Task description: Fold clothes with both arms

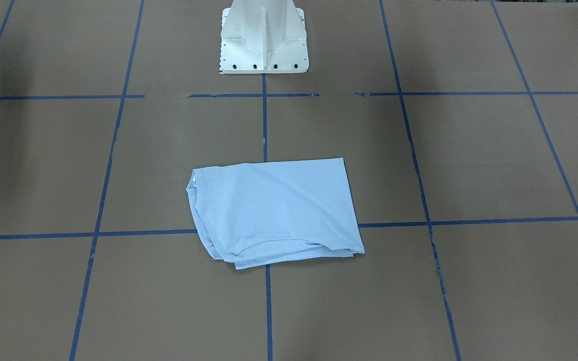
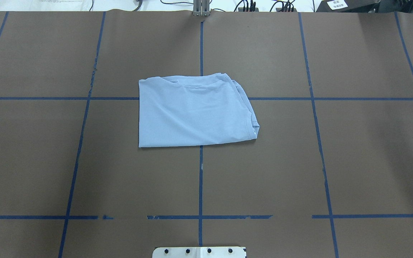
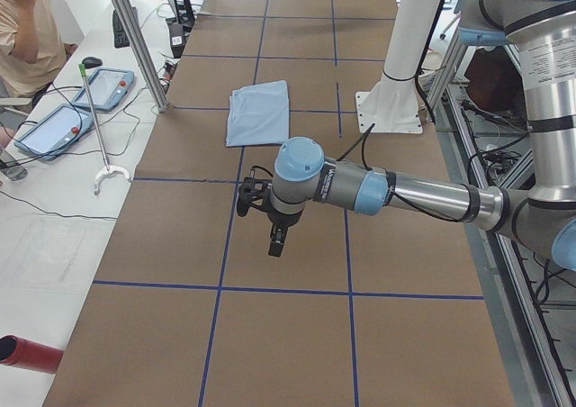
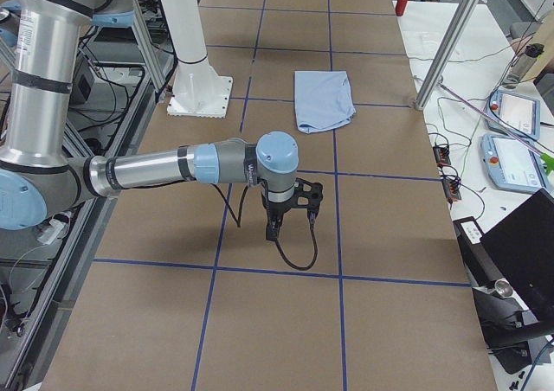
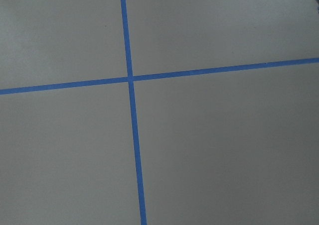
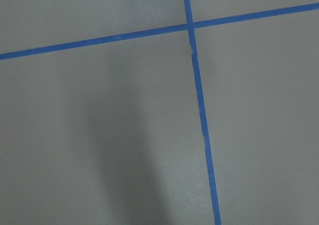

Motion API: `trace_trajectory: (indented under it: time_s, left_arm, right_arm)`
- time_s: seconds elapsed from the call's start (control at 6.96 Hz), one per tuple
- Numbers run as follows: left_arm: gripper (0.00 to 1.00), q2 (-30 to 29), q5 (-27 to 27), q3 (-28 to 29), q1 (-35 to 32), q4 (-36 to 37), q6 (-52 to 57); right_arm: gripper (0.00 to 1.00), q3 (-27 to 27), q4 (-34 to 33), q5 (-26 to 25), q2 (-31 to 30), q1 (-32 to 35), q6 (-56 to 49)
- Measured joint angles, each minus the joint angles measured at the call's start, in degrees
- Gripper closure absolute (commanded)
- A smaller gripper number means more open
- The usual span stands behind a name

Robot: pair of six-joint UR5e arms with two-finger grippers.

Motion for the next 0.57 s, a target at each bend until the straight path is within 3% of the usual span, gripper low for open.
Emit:
trace_trajectory:
  time_s: [0.57]
  left_arm:
    - [0.00,-0.60,-0.08,0.72,0.00,0.10,-0.01]
  right_arm:
    - [0.00,-0.38,1.49,-0.20,0.01,-0.22,-2.45]
